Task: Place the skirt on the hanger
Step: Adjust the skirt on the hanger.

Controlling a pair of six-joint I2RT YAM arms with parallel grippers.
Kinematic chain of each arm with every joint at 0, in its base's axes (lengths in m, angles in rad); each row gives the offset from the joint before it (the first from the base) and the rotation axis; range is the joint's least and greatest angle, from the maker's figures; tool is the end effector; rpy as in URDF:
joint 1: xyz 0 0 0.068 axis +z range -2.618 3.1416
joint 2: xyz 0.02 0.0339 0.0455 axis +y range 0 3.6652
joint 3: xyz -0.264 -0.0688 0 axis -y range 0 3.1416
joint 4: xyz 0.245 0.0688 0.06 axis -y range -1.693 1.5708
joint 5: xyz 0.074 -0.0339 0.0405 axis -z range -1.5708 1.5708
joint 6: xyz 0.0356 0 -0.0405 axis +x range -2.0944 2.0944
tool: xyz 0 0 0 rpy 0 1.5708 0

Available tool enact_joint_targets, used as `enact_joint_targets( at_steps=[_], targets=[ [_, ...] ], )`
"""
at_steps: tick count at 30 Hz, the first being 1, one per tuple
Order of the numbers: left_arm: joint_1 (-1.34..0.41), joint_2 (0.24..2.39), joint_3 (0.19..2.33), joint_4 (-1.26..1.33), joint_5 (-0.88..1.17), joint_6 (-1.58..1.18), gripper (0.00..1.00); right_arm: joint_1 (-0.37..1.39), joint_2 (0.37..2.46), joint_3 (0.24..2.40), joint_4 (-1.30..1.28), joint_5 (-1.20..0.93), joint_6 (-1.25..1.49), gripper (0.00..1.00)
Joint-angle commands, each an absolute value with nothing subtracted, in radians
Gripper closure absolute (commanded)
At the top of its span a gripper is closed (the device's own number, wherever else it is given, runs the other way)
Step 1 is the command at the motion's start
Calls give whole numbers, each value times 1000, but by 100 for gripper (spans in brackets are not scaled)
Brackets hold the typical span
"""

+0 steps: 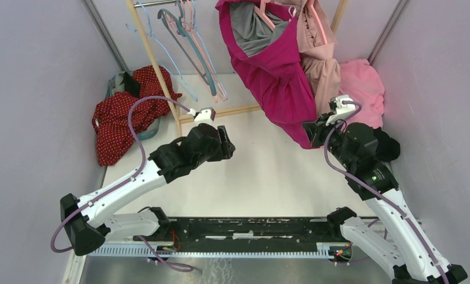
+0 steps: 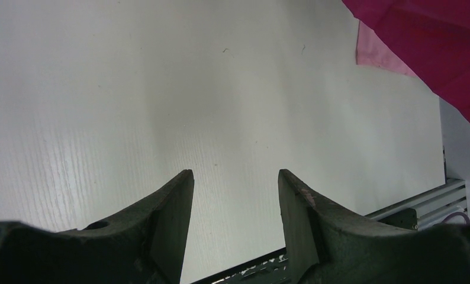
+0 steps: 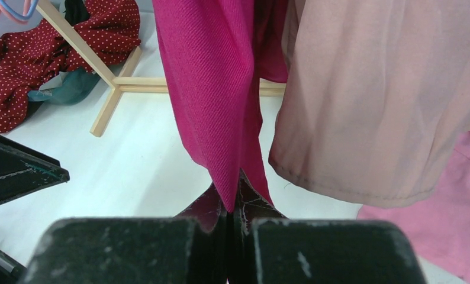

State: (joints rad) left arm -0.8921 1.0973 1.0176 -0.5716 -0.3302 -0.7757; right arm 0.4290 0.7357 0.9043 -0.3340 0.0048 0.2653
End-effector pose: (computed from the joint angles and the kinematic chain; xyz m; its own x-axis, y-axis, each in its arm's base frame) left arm 0.1560 -0.1751 0.3235 -0.6740 -0.2195 -0.7054 0.1436 0.8977 -0.4166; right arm 0.1491 0.0680 0.3729 -0.2524 0.1729 -0.9521 -0.3580 0.8974 0.2579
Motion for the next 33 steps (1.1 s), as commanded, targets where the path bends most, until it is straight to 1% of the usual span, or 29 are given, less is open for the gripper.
enact_joint_targets(
  at_steps=[1, 9, 19, 21, 22, 27, 33],
  targets=[
    [-888, 1107, 1070, -522, -315, -735, 39, 424, 702, 888, -373, 28, 274, 99],
    [-888, 1127, 1084, -513, -305, -732, 39, 424, 676, 844, -381, 19, 290, 98],
    [-887, 1135, 1084, -506, -296, -733, 39, 424, 710, 808, -343, -12, 309, 98],
    [-888, 1134, 1085, -507, -298, -733, 39, 424, 724, 804, -322, -14, 312, 89],
    [-887, 1134, 1083, -507, -299, -733, 39, 424, 734, 805, -321, -16, 313, 89],
    [-888, 1133, 1080, -508, -302, -735, 39, 424, 773, 786, -329, -17, 325, 98],
    [-887, 1135, 1079, -506, -302, -733, 39, 424, 772, 757, -339, -5, 346, 98]
  ],
)
